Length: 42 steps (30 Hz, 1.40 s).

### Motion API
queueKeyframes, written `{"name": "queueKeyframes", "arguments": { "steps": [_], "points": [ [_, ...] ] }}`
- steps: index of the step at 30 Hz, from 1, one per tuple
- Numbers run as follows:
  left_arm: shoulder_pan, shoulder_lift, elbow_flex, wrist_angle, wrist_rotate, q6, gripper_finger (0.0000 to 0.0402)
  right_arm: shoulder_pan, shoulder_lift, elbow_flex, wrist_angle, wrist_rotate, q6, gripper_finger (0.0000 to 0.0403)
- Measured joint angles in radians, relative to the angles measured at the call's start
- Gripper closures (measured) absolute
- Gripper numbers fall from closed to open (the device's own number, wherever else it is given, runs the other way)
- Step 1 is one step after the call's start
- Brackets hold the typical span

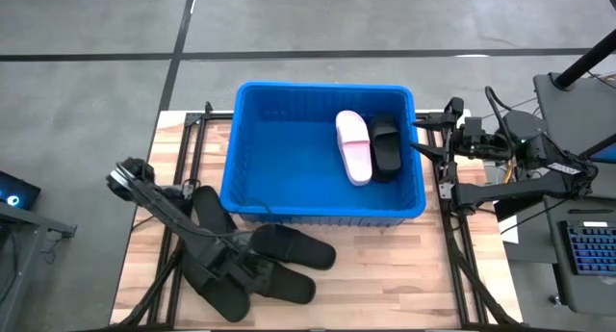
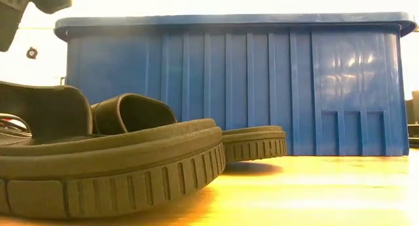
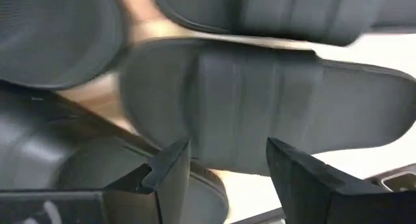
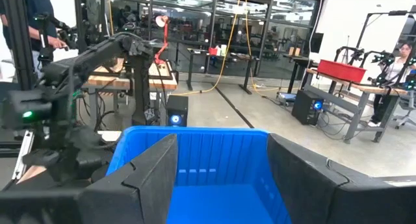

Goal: Pick and place slides into bin
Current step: Put the black slide into the blue container

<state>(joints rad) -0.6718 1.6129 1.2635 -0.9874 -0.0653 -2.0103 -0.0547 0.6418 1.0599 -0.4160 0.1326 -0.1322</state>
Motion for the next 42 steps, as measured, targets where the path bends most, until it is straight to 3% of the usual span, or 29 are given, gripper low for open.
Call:
{"name": "queueKeyframes", "arguments": {
  "steps": [11,15,36,42],
  "points": [
    [-0.009,-0.227,-0.383,0.461,-0.052,-0.054,0.0215,0.000,0.000,0.000,-0.004,0.000,0.000,0.0177],
    [-0.013,-0.266,-0.474,0.534,-0.047,-0.061,0.0215,0.000,0.000,0.000,-0.008,0.000,0.000,0.0177],
    [-0.024,-0.290,-0.709,0.936,0.033,-0.081,0.0215,0.000,0.000,0.000,-0.023,0.009,0.002,0.0177],
    [-0.024,-0.289,-0.712,0.961,0.027,-0.077,0.0215,0.000,0.000,0.000,-0.036,0.011,0.001,0.0177]
  ]
}}
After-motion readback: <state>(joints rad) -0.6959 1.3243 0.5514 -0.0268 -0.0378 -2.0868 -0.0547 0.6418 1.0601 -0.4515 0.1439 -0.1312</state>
